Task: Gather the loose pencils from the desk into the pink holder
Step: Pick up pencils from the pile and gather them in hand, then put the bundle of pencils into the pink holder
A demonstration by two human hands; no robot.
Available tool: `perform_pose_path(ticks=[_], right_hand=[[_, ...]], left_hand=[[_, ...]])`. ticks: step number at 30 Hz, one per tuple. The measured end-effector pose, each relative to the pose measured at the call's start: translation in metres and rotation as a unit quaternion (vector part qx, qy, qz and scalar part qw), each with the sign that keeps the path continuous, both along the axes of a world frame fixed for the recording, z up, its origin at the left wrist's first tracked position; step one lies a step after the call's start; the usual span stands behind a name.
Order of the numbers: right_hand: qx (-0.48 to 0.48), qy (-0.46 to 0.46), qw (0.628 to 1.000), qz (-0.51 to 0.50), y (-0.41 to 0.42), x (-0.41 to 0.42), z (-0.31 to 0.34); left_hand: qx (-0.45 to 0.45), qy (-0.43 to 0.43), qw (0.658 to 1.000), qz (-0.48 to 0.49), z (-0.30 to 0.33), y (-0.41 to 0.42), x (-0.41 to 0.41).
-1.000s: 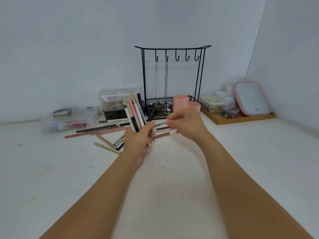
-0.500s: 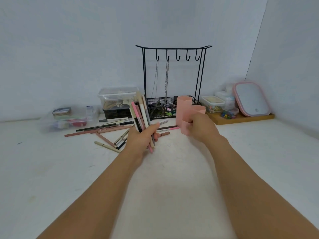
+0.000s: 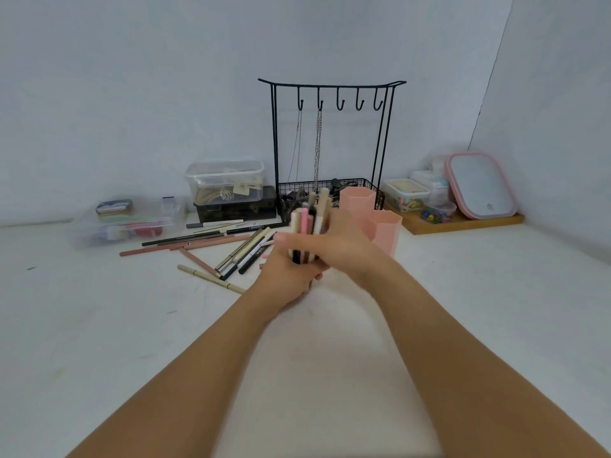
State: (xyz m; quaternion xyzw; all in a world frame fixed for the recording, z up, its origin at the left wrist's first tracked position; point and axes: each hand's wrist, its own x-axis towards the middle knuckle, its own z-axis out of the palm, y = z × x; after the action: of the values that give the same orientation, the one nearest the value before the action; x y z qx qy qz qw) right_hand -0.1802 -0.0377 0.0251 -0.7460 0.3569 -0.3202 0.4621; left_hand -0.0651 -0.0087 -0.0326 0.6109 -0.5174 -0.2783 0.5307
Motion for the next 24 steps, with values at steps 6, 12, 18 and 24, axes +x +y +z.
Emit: perform_pose_path(ticks=[6,12,18,24], right_hand=[[0.035,-0.059,0.994,-0.088,0.001,0.019,-0.009],[0.014,-0.062,0.993,-0.097,-0.007,0.014,-0.014],[0.038,-0.161,0.984,-0.073,-0.02,0.005,-0.009],[0.041,-0.49,0.835,-0.247,-0.071,-0.059,0.035]], left_hand=[[0.023,-0.059,0.998,-0.011,0.002,0.003,-0.001],[0.064,-0.066,0.995,-0.034,0.003,0.004,0.007],[0.046,0.006,0.999,-0.007,0.001,0.001,0.01],[-0.015,0.055,0.996,0.067,0.002,-0.001,0.012]])
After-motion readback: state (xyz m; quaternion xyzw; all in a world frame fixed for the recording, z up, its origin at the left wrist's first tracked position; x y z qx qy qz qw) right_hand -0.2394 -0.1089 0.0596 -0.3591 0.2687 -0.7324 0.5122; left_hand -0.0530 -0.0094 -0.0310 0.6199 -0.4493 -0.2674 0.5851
